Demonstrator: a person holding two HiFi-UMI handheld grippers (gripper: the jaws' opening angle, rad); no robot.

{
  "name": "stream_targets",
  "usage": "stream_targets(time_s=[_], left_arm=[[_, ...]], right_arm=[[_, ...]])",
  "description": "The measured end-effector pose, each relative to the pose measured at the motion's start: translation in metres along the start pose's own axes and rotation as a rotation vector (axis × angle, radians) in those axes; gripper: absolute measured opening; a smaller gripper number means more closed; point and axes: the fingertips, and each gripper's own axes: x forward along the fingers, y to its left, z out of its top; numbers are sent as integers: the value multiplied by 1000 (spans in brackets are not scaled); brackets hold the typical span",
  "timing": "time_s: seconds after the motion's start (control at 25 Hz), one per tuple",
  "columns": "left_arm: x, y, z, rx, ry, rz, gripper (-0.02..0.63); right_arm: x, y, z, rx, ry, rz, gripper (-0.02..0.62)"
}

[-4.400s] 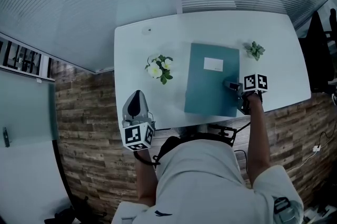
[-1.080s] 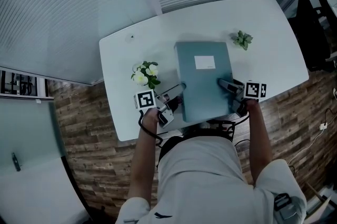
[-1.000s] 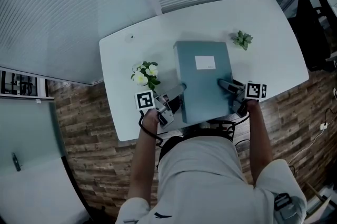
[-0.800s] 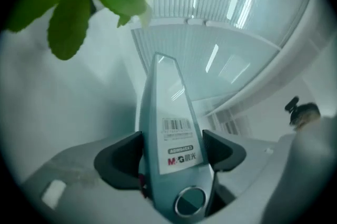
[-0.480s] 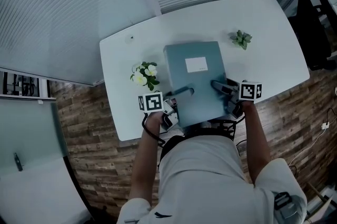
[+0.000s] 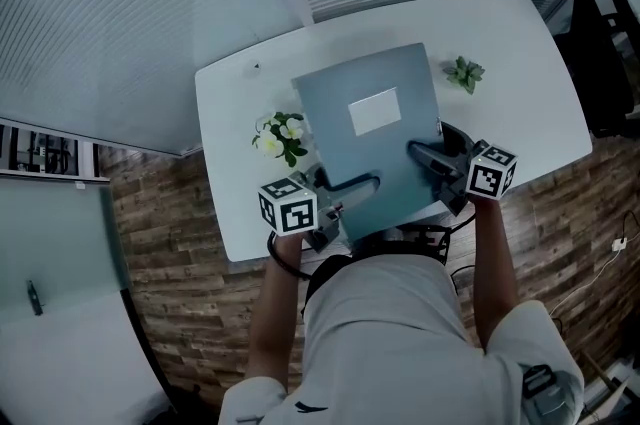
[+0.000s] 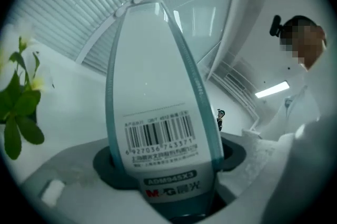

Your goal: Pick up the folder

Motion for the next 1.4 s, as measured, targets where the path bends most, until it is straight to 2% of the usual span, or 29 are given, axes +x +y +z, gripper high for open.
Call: stream_targets(time_s=[0.12,0.32,0.4,0.56,0.64,0.72,0.88,0.96,1.04,1.2,1.32,1.4], left_arm=[[-11,-22,19,106,-124,-13,385],[-29,-50,32,291,-191,40,364],[-36,-61,37,333,-247,59,358],[-59,-87,48,412,-418,51,331],[-72,-95,51,428,-481,52,322],[-84,-100,54,440,-524,64,316],[-104,-102,57,545,-544,182,305],[-115,-101,59,597,-540,244,302],[-127,-100,61,631,-553,298,301],[-156,-93,64,652,-603,427,301],[-183,-82,60,647,-629,539,301],[-203,-74,57,643,-641,622,301]], right_arm=[[1,27,29,-125,-51,54,400],[1,76,64,-339,-95,143,400],[2,93,74,-412,-101,176,402],[5,131,90,-552,-129,244,413],[8,149,96,-619,-149,266,413],[8,161,105,-634,-194,265,417],[-7,166,132,-516,-369,247,370],[-14,163,138,-518,-406,206,359],[-19,159,138,-561,-420,130,353],[-38,146,138,-668,-487,-117,281],[-52,124,125,-702,-463,-287,196],[-55,113,112,-700,-418,-331,164]])
